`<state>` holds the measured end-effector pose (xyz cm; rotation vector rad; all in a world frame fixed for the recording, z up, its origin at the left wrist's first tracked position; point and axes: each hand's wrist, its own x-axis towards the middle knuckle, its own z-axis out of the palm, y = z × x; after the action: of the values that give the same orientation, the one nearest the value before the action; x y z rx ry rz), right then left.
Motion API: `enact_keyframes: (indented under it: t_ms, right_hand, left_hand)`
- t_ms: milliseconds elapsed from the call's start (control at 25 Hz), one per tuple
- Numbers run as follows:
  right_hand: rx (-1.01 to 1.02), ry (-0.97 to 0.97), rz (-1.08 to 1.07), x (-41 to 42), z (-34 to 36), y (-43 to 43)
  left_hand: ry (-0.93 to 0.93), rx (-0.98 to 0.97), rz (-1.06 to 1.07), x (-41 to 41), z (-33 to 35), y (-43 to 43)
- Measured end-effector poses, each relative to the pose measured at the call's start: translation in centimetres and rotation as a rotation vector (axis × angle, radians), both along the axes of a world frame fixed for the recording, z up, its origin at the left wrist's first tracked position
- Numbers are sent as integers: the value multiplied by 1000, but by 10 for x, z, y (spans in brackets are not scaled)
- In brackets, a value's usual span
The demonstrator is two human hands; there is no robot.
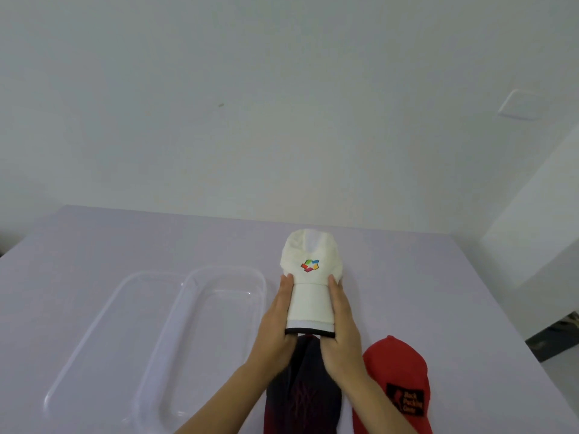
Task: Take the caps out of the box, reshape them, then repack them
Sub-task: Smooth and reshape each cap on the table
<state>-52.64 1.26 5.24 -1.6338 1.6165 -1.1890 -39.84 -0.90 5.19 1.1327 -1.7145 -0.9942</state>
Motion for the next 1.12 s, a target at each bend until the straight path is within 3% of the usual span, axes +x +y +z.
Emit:
enact_keyframes:
  t_ms: [80, 160, 240, 320, 400, 440, 520, 640, 800, 880, 1040, 1120]
  right_hand:
    - [-19, 170, 64, -17, 2, 0]
    - [-70, 279, 65, -31, 9, 1]
    - [-146, 378, 89, -38, 7, 2]
    - [-206, 463, 137, -41, 1, 2]
    - [-263, 518, 188, -38, 0, 3]
    - [-285, 531, 203, -36, -1, 4]
    - [-293, 517, 203, -32, -1, 6]
    - [-274, 464, 190, -27, -4, 9]
    - [-80, 525, 153, -25, 1, 7]
    - [-3, 402, 131, -29, 10, 8]
    - [114, -249, 21, -32, 36, 0]
    - [225, -484, 146, -32, 41, -12]
  left_hand:
    - [-282, -87, -122, 19, -2, -9]
    - [-402, -102, -202, 37, 2, -19]
    - [-280, -12, -93, 45, 11, -30]
    - [59, 116, 104, 47, 29, -48]
    - [385, 236, 138, 50, 49, -64]
    - [409, 305, 99, 51, 62, -70]
    - [257, 422, -41, 51, 85, -80]
    - [62, 434, -179, 48, 96, -76]
    - [197, 333, 49, 39, 98, -73]
    - [230, 295, 120, 41, 102, -70]
    - [141, 263, -24, 43, 113, -59]
    - [156, 291, -133, 34, 118, -51]
